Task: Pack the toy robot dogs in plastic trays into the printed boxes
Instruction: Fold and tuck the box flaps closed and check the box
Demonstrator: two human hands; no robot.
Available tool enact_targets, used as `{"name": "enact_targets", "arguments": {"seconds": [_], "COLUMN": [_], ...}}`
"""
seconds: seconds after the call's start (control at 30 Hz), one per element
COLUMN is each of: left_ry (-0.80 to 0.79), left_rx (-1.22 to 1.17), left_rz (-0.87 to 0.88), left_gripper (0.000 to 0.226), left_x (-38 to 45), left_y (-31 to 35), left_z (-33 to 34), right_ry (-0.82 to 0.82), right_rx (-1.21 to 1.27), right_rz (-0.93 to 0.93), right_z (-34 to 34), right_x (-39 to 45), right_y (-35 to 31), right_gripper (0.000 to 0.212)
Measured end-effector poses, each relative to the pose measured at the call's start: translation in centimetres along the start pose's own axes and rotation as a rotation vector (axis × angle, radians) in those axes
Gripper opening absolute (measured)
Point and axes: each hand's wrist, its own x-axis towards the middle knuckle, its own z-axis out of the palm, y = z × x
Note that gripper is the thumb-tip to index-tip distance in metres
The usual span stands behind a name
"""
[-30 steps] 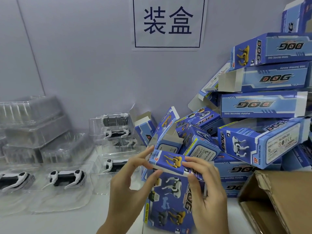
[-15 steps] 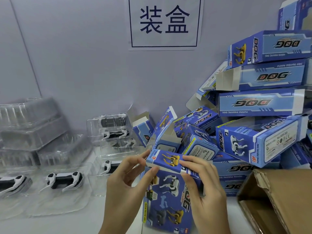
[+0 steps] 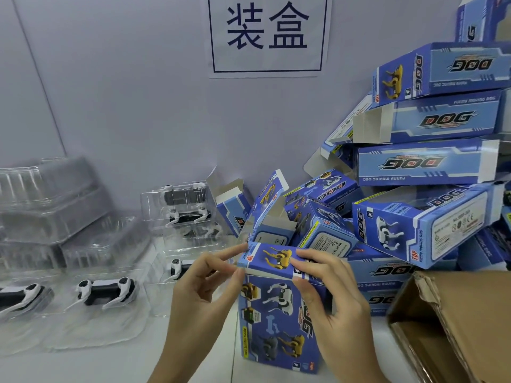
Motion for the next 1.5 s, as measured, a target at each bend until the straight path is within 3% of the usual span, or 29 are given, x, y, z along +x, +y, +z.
{"name": "enact_targets", "arguments": {"seconds": [0.07, 0.17, 0.43, 0.63, 0.73, 0.83, 0.93, 1.03, 1.1, 1.2, 1.27, 1.37, 1.43, 1.5], "left_ry": [-0.035, -0.096, -0.184, -0.172, -0.146, -0.146, -0.262, -0.310, -0.243, -0.082, -0.023, 0.019, 0.049, -0.026], "left_rx": [-0.008, 0.086, 0.154, 0.314, 0.383, 0.282, 0.129, 0.124, 0.166, 0.411, 0.647, 0.832, 0.792, 0.794], "left_rz": [0.024, 0.081, 0.126, 0.242, 0.335, 0.177, -0.024, -0.074, 0.027, 0.389, 0.656, 0.843, 0.863, 0.858], "left_gripper": [0.011, 0.028, 0.011, 0.023, 0.014, 0.016, 0.039, 0.053, 0.048, 0.040, 0.039, 0.043, 0.056, 0.070], "left_x": [0.2, 0.4, 1.0, 0.9, 1.1, 1.1, 0.3, -0.4, -0.4, -0.3, -0.6, -1.5, -2.3, -2.9], "left_y": [-0.1, -0.7, -0.8, -0.4, -0.9, -1.4, -1.7, -1.3, -0.6, 1.0, 1.4, 0.9, 0.7, 0.8], "left_z": [-0.3, -1.1, -2.2, -2.0, -1.8, -1.5, -1.1, -0.8, -0.3, 0.5, 0.7, 2.1, 4.0, 5.2], "right_ry": [-0.003, -0.005, -0.017, -0.012, -0.002, -0.007, -0.022, -0.053, -0.065, -0.063, -0.047, -0.242, -0.397, -0.436], "right_rx": [-0.007, -0.015, -0.004, 0.018, 0.009, 0.020, 0.093, 0.212, 0.253, 0.265, 0.324, 0.641, 0.783, 0.812], "right_rz": [-0.002, -0.006, -0.022, -0.048, -0.083, -0.078, -0.046, 0.077, 0.166, 0.338, 0.610, 0.994, 1.095, 1.090], "right_z": [0.0, 0.0, -0.4, -0.5, -0.4, -0.5, -0.8, -1.2, -1.3, -1.2, -1.2, -2.1, -3.1, -3.6], "right_x": [0.2, 0.3, 0.4, 0.3, 0.2, 0.2, 0.2, 0.2, 0.4, 0.8, 1.3, 2.0, 2.4, 2.9], "right_y": [0.0, -0.2, -0.5, -0.3, -0.2, 0.0, 0.0, 0.0, -0.1, -0.6, -1.2, -2.0, -2.7, -2.4], "right_gripper": [0.023, 0.023, 0.023, 0.023, 0.023, 0.024, 0.025, 0.024, 0.022, 0.046, 0.064, 0.067, 0.071, 0.064]}}
